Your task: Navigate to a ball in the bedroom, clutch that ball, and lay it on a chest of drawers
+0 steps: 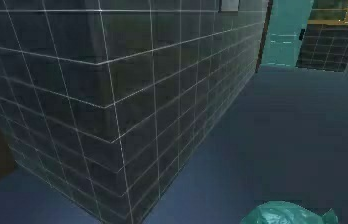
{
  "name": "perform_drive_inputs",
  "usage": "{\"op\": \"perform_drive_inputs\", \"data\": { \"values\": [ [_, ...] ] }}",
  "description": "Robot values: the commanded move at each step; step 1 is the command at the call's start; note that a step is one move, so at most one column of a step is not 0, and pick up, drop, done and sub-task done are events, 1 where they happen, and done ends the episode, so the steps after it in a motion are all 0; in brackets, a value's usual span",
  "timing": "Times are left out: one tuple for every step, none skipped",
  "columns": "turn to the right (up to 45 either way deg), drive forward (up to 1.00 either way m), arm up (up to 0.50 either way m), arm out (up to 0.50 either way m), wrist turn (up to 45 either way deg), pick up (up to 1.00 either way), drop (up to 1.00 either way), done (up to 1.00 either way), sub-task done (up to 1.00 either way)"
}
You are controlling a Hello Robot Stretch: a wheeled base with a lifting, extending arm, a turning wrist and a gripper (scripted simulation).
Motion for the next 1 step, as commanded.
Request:
{"op": "perform_drive_inputs", "data": {
  "values": [
    [45.0, 0.00, 0.00, 0.00, 0.0, 0.00, 0.00, 0.00, 0.00]
  ]
}}
